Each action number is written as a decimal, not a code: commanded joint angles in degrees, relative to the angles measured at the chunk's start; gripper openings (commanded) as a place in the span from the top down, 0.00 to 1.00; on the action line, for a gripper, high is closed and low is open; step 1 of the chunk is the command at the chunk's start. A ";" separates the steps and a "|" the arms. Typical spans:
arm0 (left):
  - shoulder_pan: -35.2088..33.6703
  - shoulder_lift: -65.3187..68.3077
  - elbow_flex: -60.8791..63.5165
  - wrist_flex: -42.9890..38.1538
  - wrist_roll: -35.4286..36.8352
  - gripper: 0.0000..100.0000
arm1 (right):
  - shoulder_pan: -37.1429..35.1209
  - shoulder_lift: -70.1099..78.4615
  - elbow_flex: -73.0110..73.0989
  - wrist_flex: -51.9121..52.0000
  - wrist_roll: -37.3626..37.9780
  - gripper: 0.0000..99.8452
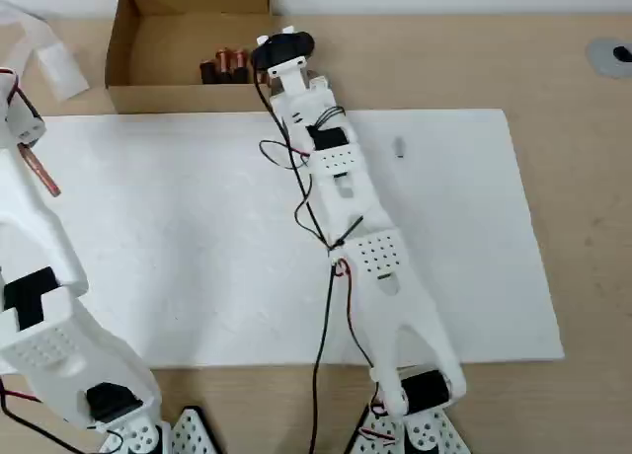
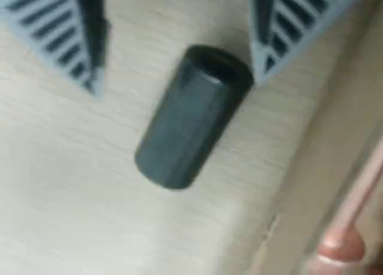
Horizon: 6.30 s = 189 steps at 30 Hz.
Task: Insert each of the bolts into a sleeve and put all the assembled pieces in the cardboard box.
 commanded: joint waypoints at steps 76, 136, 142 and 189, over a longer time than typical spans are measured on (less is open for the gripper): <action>-4.04 -7.52 -3.43 -0.35 -1.49 0.99 | -3.91 1.01 8.40 -16.44 1.67 0.95; -7.65 -7.16 -2.99 -0.70 -2.81 0.99 | 4.97 1.01 -5.49 8.62 -11.96 0.72; -7.65 -7.16 -2.99 -0.70 -2.81 0.99 | 4.70 1.36 -5.49 8.62 -11.96 0.75; -10.11 -7.08 -2.99 -0.79 -3.08 0.99 | -0.40 1.45 -10.42 5.89 -6.95 0.70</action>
